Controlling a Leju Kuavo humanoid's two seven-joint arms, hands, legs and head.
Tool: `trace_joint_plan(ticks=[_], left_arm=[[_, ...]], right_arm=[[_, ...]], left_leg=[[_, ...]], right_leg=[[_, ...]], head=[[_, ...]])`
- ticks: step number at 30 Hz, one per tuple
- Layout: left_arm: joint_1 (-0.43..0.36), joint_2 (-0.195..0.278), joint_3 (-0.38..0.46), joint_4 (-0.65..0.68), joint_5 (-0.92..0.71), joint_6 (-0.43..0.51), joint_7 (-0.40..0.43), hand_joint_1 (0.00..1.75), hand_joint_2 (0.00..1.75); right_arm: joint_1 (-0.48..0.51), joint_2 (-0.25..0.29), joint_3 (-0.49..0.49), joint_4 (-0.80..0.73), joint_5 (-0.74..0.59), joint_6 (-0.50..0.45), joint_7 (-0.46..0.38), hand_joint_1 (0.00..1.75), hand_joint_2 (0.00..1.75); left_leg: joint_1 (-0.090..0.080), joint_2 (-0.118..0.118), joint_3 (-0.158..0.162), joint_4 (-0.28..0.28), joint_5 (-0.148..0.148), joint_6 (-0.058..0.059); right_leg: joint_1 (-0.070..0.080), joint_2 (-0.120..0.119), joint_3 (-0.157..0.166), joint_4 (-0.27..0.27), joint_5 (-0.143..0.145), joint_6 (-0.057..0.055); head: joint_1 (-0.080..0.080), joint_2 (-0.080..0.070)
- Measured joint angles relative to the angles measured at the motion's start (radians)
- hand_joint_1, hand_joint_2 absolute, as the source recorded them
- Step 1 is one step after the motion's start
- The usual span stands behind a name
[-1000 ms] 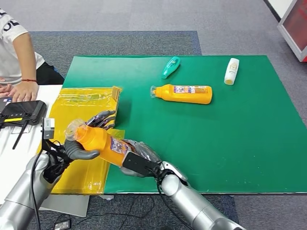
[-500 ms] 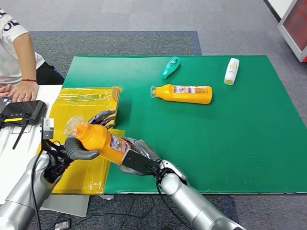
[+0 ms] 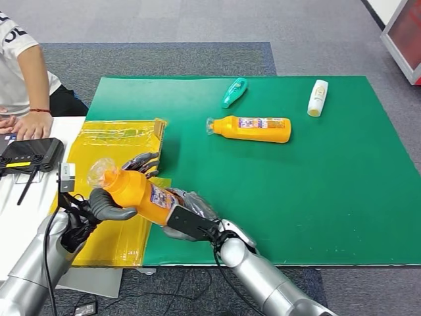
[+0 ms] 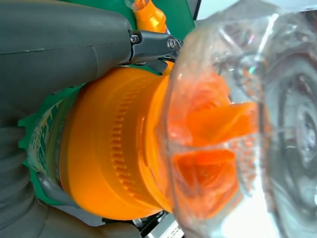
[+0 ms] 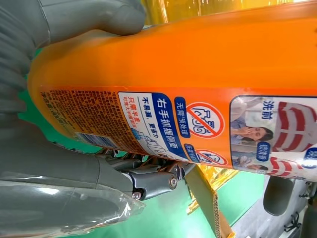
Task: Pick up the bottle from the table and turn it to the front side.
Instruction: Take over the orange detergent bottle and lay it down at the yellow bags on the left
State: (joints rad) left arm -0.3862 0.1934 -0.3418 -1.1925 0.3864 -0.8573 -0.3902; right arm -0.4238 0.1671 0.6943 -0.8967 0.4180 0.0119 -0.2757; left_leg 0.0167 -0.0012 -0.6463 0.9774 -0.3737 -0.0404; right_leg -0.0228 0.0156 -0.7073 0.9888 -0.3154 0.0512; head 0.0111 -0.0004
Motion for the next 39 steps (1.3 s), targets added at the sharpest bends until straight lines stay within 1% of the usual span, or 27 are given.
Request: trace_joint_plan(ticks=[19,36,37,39], left_arm=[[-0.001,-0.018,0.018,0.017,-0.007,-0.004,-0.024,0.0,1.75],[-0.001,-0.019,0.023,0.024,-0.013,-0.006,-0.03,0.0,1.75],[-0.001,-0.019,0.023,0.024,-0.013,-0.006,-0.031,0.17,1.75],[-0.001,-0.019,0.023,0.025,-0.014,-0.006,-0.03,1.05,1.75]], right_arm=[[-0.005,0.011,0.002,-0.002,-0.003,0.02,0.001,1.75,1.75],[-0.005,0.017,0.004,-0.002,-0.004,0.022,0.003,1.75,1.75],[-0.005,0.017,0.004,-0.002,-0.004,0.022,0.003,1.75,1.75],[-0.005,0.017,0.004,-0.002,-0.004,0.022,0.004,1.75,1.75]], left_leg=[[0.0,0.0,-0.001,0.0,0.0,0.0],[0.0,0.0,-0.001,0.0,0.0,0.0],[0.0,0.0,-0.001,0.0,0.0,0.0],[0.0,0.0,-0.001,0.0,0.0,0.0]], right_leg=[[0.0,0.0,-0.001,0.0,0.0,0.0],[0.0,0.0,-0.001,0.0,0.0,0.0],[0.0,0.0,-0.001,0.0,0.0,0.0],[0.0,0.0,-0.001,0.0,0.0,0.0]], head=[[0.0,0.0],[0.0,0.0],[0.0,0.0],[0.0,0.0]])
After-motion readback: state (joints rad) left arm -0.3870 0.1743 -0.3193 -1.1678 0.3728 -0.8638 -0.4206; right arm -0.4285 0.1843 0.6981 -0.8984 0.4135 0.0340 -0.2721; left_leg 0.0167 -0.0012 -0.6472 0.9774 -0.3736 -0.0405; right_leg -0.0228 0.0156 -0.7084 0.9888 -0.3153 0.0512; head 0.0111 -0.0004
